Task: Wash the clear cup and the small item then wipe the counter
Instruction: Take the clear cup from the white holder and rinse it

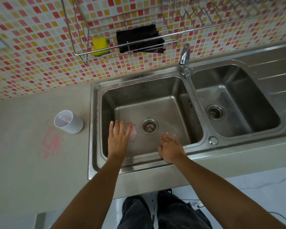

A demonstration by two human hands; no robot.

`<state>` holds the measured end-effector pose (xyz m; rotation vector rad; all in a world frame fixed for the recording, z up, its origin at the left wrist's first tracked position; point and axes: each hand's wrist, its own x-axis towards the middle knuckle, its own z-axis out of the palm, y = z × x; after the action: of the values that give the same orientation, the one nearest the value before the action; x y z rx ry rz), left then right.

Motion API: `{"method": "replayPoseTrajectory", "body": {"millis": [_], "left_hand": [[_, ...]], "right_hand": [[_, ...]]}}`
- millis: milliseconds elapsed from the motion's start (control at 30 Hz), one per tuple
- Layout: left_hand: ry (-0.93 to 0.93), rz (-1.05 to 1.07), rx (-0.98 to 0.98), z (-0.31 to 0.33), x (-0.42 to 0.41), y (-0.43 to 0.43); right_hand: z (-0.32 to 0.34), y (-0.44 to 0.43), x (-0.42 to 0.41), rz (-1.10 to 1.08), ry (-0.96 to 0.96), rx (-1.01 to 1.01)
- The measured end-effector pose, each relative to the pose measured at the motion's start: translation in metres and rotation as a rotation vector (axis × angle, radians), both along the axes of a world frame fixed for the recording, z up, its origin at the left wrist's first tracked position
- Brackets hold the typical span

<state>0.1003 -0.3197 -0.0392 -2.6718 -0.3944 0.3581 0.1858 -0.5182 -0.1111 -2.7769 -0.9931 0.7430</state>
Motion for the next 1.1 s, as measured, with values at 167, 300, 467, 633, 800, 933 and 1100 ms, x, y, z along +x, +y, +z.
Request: {"method": "replayPoseTrajectory", "body": {"millis": [167, 300, 467, 633, 800, 933, 1100], "left_hand": [[-0.01, 0.014, -0.011, 0.007, 0.007, -0.004], [-0.118, 0.113, -0.097, 0.014, 0.022, -0.005], [-0.287, 0.159, -0.25, 0.021, 0.068, 0.0], [-0.408, 0.156, -0.491, 0.057, 0.132, -0.026], [-0.49, 0.044, -0.706, 0.08, 0.189, -0.045], [-0.549, 0.099, -0.988, 0.083, 0.215, -0.05], [-0.618, 0.056, -1.359, 0.085, 0.225, -0.061]], "right_hand": [[0.005, -0.002, 0.001, -0.059, 0.033, 0.052], [0.013, -0.001, 0.014, -0.326, 0.219, 0.358], [0.048, -0.013, 0.084, -0.614, 0.182, 0.599], [0.088, -0.009, 0.181, -0.766, 0.123, 0.73], [0.056, 0.007, 0.288, -0.721, 0.112, 0.668], [0.048, 0.011, 0.301, -0.658, 0.126, 0.538], [0.08, 0.002, 0.285, -0.382, -0.008, 0.451]]}}
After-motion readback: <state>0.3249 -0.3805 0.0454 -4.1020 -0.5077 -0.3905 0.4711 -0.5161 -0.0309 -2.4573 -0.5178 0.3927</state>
